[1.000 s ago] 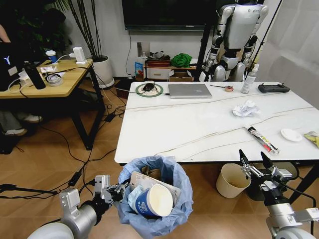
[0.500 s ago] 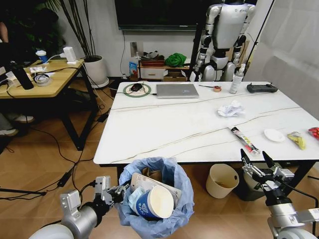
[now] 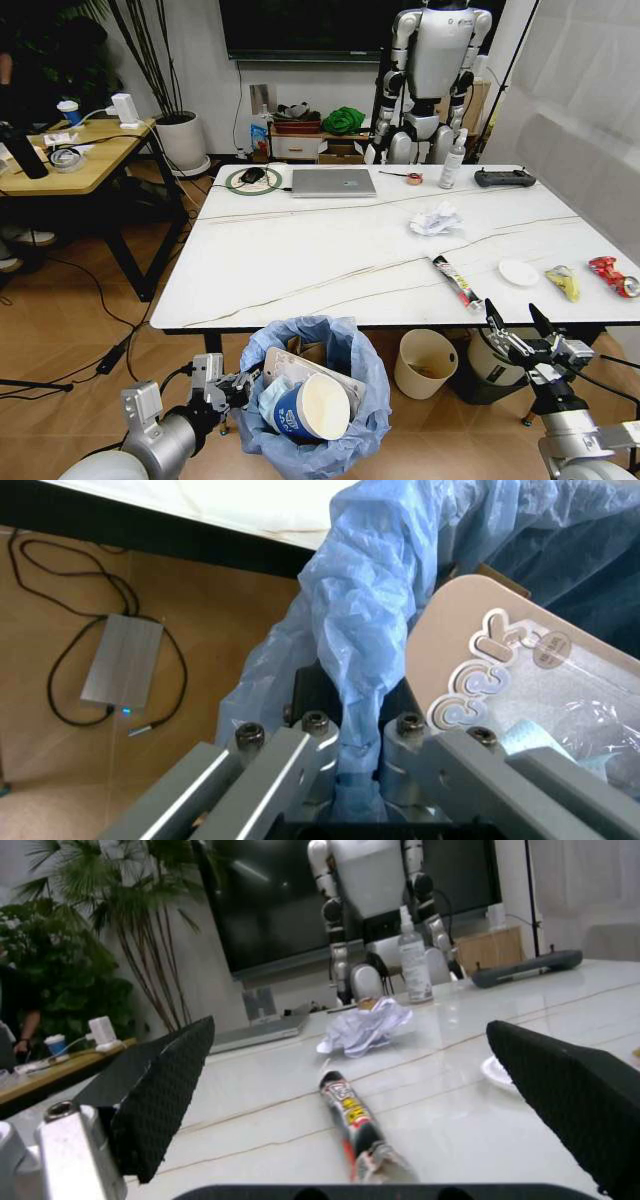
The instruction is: Pick up the trash bin and place the trash from the table into it.
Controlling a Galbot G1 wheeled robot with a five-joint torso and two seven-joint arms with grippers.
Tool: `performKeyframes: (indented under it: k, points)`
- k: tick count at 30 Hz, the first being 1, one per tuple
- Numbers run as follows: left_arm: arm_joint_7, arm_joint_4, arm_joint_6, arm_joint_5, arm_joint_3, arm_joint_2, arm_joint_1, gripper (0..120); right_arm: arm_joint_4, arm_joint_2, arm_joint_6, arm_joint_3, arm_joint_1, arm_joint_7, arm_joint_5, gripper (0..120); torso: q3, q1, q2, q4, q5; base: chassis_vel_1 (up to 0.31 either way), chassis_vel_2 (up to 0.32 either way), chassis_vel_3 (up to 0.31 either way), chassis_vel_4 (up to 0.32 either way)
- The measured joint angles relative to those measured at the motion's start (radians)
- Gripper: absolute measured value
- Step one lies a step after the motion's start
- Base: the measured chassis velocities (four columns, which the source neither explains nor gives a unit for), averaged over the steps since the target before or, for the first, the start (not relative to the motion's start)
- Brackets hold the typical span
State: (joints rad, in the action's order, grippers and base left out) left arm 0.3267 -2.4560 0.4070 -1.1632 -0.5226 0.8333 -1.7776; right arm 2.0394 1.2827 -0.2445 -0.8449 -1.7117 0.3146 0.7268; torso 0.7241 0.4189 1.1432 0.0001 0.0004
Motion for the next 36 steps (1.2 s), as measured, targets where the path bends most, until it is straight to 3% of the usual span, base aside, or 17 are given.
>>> performKeyframes:
  k: [8,11,14,16,19,22,36]
  points:
    - [-0.001,-0.001,0.001,0.003,0.001,0.001,-0.002,0,0.004,0.003,-0.004,0.000,-0.004,0.003,-0.005,100,0.000,0.000,0.000,-0.0002,-0.0010,-0.180,-0.176,0.173,0.170]
    - [-0.001,-0.001,0.001,0.007,0.001,0.001,-0.007,0,0.007,0.005,-0.007,0.001,-0.008,0.008,-0.011,100,0.000,0.000,0.000,0.0001,0.0004,-0.162,-0.155,0.169,0.184]
    - [-0.001,0.001,0.001,0.009,0.003,0.000,-0.009,0,0.012,0.006,-0.009,0.003,-0.013,0.015,-0.016,100,0.000,0.000,0.000,-0.0001,-0.0015,-0.172,-0.174,0.173,0.170]
    - [0.000,0.003,0.001,0.011,0.003,-0.002,-0.011,0,0.017,0.008,-0.013,0.007,-0.019,0.023,-0.023,100,0.000,0.000,0.000,-0.0001,0.0003,-0.157,-0.170,0.163,0.157]
    - [0.002,0.006,-0.001,0.013,0.004,-0.003,-0.016,0,0.019,0.009,-0.021,0.010,-0.021,0.036,-0.039,100,0.000,0.000,0.000,-0.0002,-0.0015,-0.167,-0.181,0.183,0.169]
    - [0.010,0.007,-0.005,0.014,0.004,-0.005,-0.023,0,0.019,0.009,-0.027,0.012,-0.023,0.042,-0.051,100,0.000,0.000,0.000,0.0000,0.0003,-0.193,-0.161,0.186,0.193]
    - [0.129,-0.026,-0.023,-0.054,-0.036,-0.023,-0.104,0,0.068,-0.055,-0.048,0.051,-0.041,0.034,-0.148,100,0.000,0.000,0.000,-0.0001,-0.0006,-0.048,-0.048,0.035,0.031]
